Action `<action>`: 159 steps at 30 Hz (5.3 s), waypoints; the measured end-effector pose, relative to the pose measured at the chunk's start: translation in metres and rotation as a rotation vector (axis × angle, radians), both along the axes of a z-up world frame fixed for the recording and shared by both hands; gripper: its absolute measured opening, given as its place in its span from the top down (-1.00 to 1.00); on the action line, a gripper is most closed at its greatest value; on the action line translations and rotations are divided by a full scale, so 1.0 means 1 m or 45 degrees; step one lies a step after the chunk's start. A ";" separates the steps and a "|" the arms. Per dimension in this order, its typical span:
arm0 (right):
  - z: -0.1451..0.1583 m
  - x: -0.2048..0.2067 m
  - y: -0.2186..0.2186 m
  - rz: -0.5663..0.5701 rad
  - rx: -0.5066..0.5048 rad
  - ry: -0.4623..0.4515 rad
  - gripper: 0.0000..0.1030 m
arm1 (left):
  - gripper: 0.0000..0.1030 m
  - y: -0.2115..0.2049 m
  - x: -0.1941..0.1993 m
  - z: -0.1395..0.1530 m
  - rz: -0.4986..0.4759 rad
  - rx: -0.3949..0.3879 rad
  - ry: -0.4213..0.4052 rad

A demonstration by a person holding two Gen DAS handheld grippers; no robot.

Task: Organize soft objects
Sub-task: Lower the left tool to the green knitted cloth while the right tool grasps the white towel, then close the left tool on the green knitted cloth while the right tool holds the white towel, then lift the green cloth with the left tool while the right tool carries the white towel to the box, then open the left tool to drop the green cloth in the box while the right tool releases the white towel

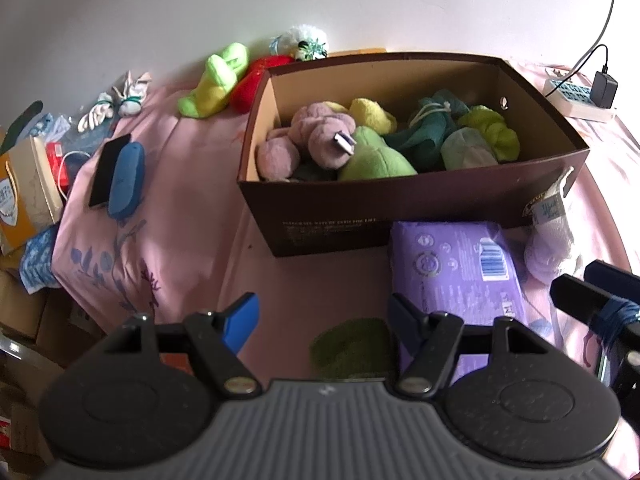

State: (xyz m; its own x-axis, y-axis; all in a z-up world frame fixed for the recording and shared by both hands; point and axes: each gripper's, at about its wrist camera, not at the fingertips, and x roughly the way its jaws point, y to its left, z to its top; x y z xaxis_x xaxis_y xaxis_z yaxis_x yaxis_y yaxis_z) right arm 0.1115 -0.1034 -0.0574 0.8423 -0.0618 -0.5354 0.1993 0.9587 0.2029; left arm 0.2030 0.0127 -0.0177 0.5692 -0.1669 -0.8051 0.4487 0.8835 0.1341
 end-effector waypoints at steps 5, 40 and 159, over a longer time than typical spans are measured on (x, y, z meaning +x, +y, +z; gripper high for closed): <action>-0.003 -0.003 -0.001 -0.010 -0.004 -0.004 0.79 | -0.36 0.004 0.000 -0.003 0.001 0.000 0.007; -0.028 0.037 -0.032 -0.183 -0.238 0.190 0.64 | -0.43 0.071 0.030 -0.067 -0.171 -0.563 0.433; 0.002 0.147 -0.111 -0.006 0.289 -0.005 0.73 | -0.04 -0.079 0.139 -0.017 -0.171 -0.400 0.051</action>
